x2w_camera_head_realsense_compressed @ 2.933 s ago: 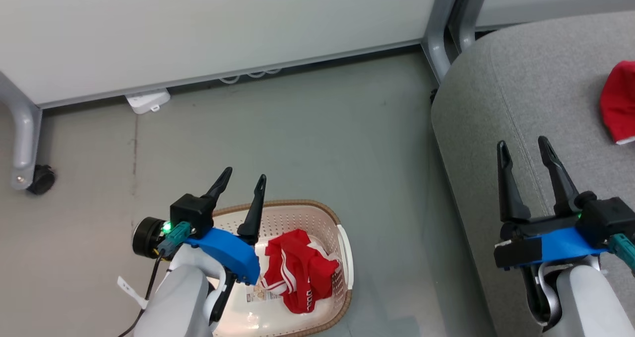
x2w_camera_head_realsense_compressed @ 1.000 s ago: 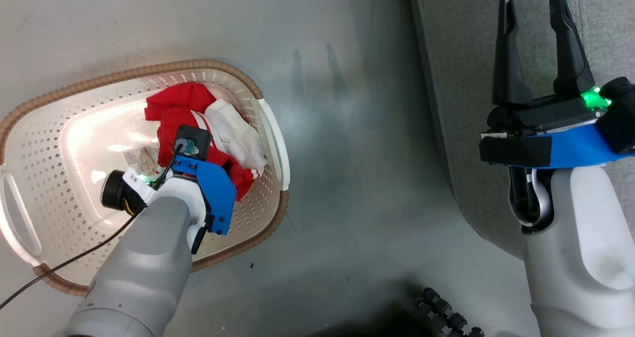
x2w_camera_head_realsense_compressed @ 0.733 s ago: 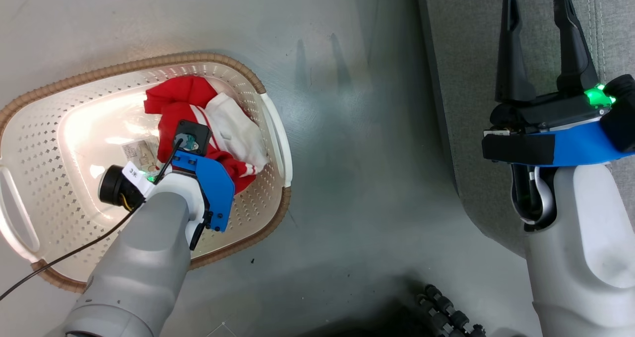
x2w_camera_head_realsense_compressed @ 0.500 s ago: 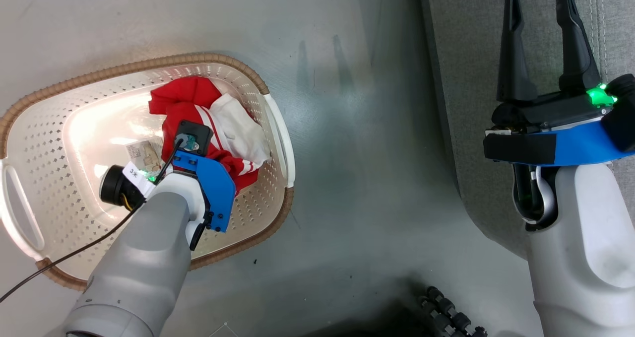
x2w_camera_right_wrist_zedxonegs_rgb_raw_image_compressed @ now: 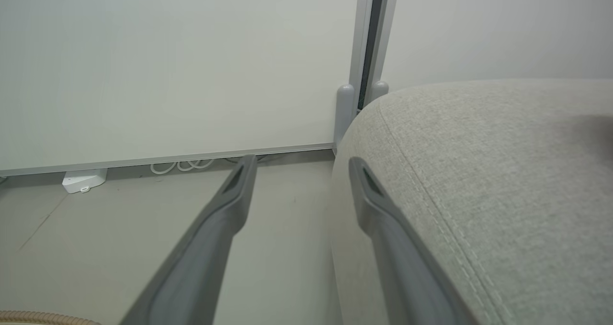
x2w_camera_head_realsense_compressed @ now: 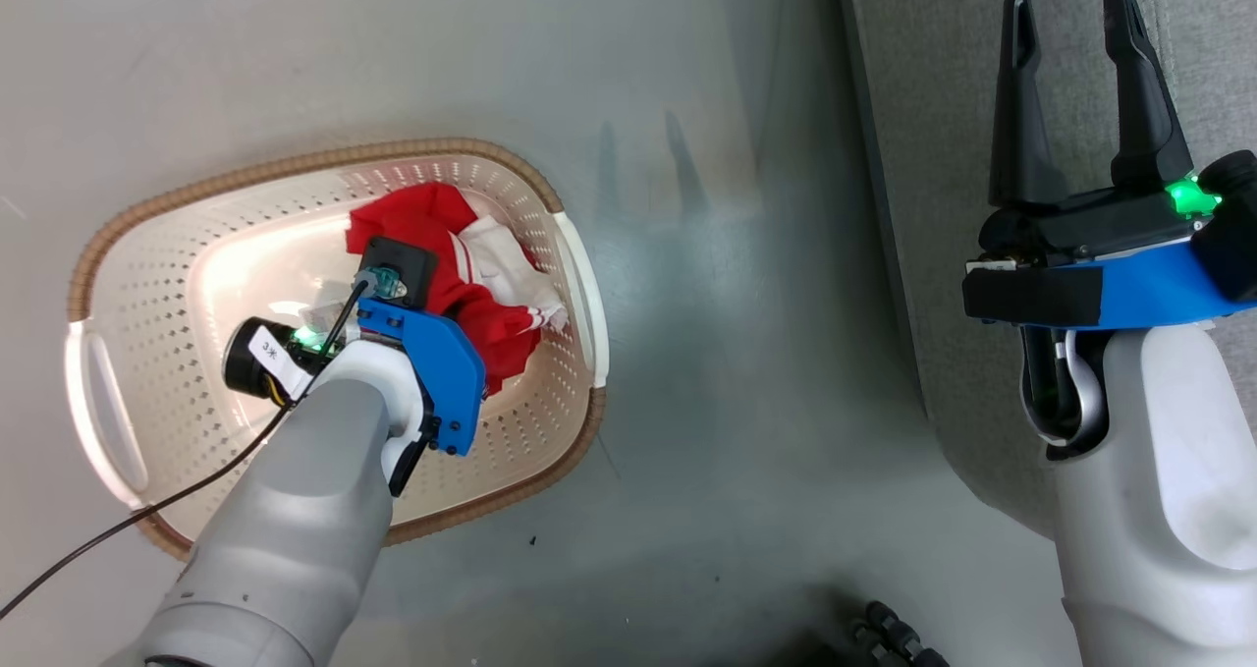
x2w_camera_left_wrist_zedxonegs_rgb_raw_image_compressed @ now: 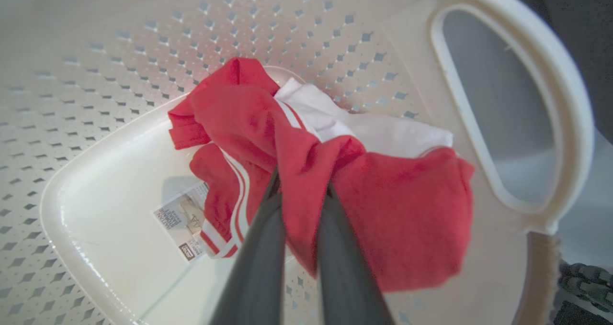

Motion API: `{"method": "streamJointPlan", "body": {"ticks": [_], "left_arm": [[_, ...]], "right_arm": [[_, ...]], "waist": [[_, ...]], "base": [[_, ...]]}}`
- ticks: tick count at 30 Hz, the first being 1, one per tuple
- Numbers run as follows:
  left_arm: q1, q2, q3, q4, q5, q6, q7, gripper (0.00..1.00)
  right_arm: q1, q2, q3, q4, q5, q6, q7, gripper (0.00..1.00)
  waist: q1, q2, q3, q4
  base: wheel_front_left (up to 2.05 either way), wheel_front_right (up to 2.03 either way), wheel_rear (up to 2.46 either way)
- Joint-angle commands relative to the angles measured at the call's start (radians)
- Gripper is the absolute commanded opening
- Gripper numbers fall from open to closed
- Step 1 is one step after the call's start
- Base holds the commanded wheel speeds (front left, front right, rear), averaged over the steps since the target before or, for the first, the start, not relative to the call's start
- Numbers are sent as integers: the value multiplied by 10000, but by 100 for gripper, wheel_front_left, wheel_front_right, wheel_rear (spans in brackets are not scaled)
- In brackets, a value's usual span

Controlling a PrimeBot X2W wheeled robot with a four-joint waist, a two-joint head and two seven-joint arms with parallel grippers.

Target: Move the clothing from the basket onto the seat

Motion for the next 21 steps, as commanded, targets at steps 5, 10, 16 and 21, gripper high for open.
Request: {"method": "streamJointPlan", "body": {"ticks": [5, 10, 16, 21], "left_arm": [[476, 13, -314, -643, -434, -237, -387, 0], [850, 11, -675, -1279, -860, -306, -716, 0], [1224, 9, -1276, -2000, -1324, -272, -1185, 0], [1423, 10, -1585, -2401, -1733, -254, -1510, 0]], "right_arm": [[286, -154, -7, 156, -75, -11, -6, 100], [506, -311, -71, 297, -94, -11, -4, 100], [874, -481, -101, 474, -152, -11, -5, 100], [1208, -518, -94, 599, -200, -11, -4, 100]], "waist": [[0, 0, -869, 392], [0, 0, -1507, 714], [0, 0, -2389, 1088], [0, 0, -3036, 1300]], "base": [[0, 0, 0], [0, 0, 0], [0, 0, 0], [0, 0, 0]]}}
